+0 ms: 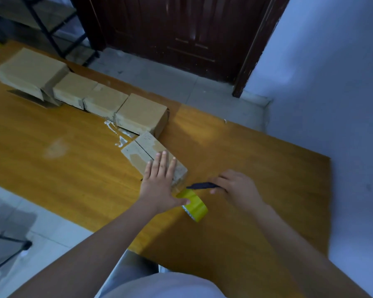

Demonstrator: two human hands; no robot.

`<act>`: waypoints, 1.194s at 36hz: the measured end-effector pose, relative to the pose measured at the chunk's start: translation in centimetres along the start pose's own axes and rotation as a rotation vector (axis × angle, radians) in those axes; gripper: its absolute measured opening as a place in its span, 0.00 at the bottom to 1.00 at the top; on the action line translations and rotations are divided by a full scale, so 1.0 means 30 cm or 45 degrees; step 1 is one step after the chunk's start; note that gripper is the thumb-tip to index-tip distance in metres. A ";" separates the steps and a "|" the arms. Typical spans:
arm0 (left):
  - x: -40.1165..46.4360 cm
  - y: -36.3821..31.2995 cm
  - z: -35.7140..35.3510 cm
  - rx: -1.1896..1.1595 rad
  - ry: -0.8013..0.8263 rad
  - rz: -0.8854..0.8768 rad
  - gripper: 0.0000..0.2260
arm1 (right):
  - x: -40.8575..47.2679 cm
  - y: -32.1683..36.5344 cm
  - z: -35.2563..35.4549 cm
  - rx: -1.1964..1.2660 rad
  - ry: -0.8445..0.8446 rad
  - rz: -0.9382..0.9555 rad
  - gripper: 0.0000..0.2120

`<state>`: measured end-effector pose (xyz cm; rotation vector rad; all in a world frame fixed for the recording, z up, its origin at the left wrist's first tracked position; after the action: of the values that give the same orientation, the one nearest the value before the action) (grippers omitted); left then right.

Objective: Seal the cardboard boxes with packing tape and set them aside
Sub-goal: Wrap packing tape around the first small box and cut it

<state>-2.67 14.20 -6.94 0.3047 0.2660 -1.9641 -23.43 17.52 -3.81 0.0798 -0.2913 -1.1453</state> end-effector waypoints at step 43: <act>0.008 0.007 -0.021 0.005 -0.043 -0.019 0.57 | 0.046 0.111 -0.281 0.962 0.430 -0.851 0.23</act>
<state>-2.51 14.12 -7.61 0.2724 0.2430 -1.9827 -17.70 16.93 -10.93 1.0923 -0.3952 -1.5946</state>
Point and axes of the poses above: each hand's wrist, its own x-axis towards the middle knuckle, its own z-axis out of the back of the hand, y = z × x, the point moved 4 cm from there along x, towards the middle knuckle, and after that the axes turned 2 degrees about -z, right-handed, at the moved point
